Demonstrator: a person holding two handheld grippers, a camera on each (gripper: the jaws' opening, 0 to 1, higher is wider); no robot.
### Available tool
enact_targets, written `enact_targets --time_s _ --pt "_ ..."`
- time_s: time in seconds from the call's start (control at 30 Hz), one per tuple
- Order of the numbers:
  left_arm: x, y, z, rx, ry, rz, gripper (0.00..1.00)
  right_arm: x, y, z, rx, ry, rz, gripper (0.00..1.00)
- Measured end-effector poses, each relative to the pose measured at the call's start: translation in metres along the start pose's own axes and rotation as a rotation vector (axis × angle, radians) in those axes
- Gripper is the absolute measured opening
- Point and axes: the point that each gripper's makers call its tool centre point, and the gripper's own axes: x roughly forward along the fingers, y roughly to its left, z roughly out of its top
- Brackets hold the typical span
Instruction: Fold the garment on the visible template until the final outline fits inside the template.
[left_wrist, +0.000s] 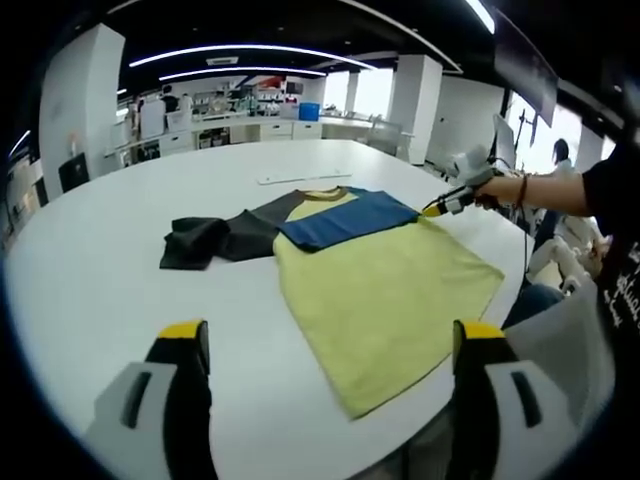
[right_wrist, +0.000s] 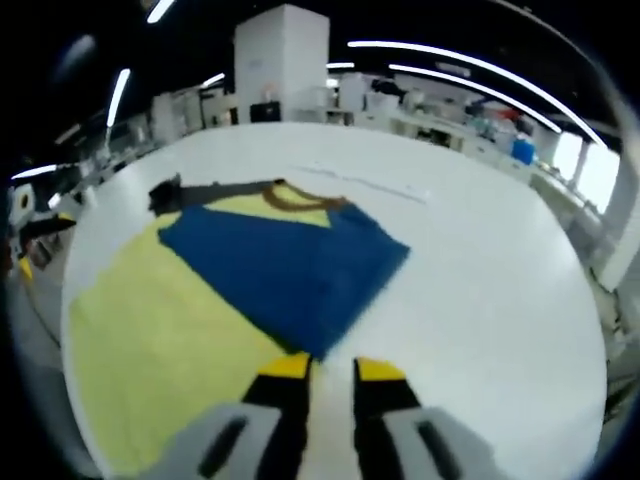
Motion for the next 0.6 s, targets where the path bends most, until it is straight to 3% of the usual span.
enact_targets --time_s 0.13,0.37,0.5,0.6 --pt "0.0005 0.0012 0.0000 -0.001 0.005 0.001 0.98 0.0068 0.0002 -0.0053 0.018 0.018 0.010 0.09" --pt "0.0006 0.0006 -0.0001 0.001 0.012 0.003 0.98 0.0110 0.0027 -0.0023 0.072 -0.006 0.022 0.00" --pt "0.0007 -0.0002 0.0000 0.003 0.015 0.005 0.98 0.0065 0.0035 -0.0026 0.025 0.006 0.002 0.00" --pt "0.0006 0.0009 -0.0010 0.000 0.016 0.007 0.98 0.0052 -0.0060 -0.0074 0.046 0.021 -0.042 0.00"
